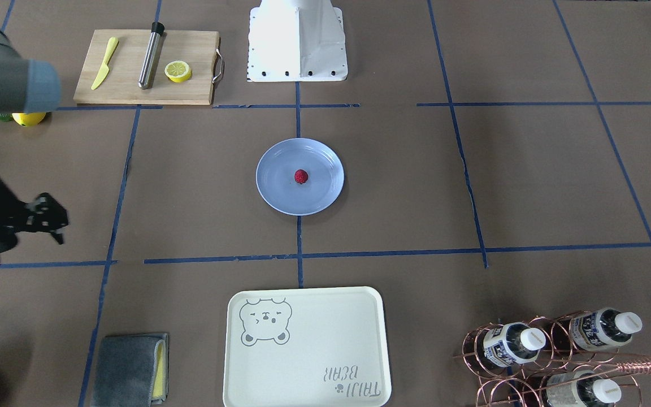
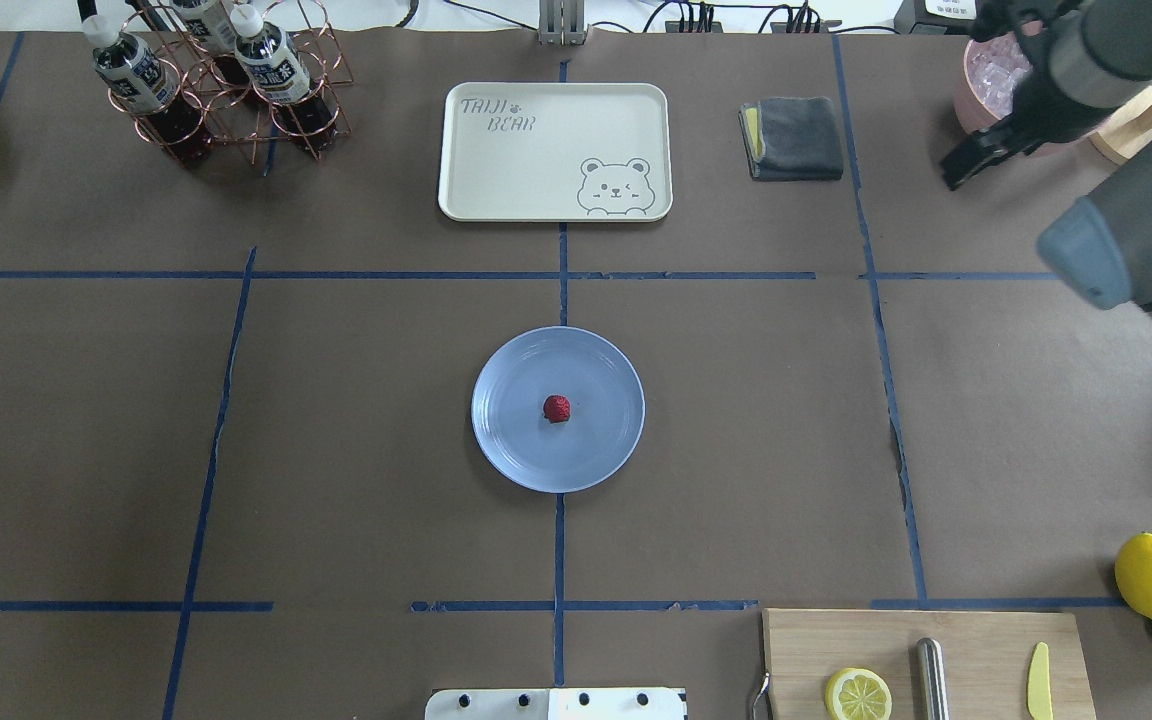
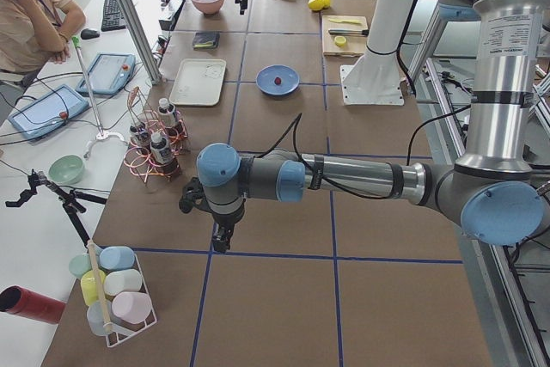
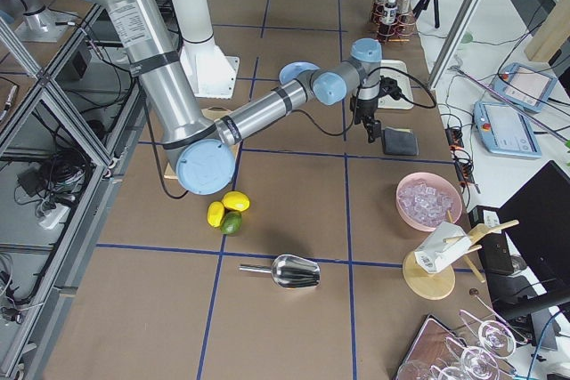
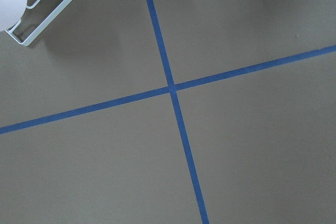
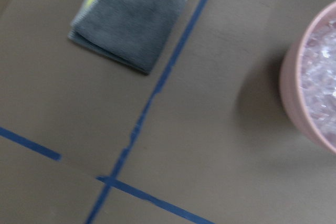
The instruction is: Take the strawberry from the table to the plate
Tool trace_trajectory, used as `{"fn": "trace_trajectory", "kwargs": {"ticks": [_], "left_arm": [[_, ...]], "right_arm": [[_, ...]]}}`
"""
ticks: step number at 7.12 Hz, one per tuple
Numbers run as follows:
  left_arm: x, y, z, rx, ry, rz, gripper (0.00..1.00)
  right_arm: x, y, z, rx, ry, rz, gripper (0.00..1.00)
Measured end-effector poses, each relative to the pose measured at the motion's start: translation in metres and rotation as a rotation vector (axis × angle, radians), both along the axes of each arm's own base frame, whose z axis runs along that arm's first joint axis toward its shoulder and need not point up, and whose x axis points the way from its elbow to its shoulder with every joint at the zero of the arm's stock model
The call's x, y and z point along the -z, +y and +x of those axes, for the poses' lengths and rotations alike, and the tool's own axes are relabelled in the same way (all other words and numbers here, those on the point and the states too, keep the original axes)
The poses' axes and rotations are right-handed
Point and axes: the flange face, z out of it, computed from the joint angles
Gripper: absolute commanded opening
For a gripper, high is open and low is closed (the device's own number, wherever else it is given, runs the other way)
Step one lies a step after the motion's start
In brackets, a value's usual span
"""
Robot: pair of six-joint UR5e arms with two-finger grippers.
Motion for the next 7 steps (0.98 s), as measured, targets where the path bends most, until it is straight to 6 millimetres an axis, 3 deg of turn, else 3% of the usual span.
{"fn": "trace_trajectory", "kwargs": {"ticks": [1, 2, 4, 5, 7], "left_arm": [[-0.003, 0.002, 0.0, 0.001, 0.0, -0.007, 1.0], [-0.004, 0.003, 0.0, 0.002, 0.001, -0.011, 1.0], [-0.008, 0.009, 0.0, 0.002, 0.01, -0.022, 1.0], [-0.009, 0.011, 0.0, 0.002, 0.012, -0.023, 1.0], [-0.006, 0.012, 0.0, 0.002, 0.01, -0.015, 1.0]], "right_arm": [[-0.049, 0.012, 0.062, -0.01, 0.013, -0.03, 1.0], [-0.103, 0.039, 0.11, -0.028, 0.031, -0.064, 1.0], [-0.204, 0.115, 0.171, -0.085, 0.049, -0.112, 1.0], [-0.235, 0.142, 0.194, -0.123, 0.043, -0.124, 1.0], [-0.256, 0.164, 0.21, -0.142, -0.024, -0.19, 1.0]]}}
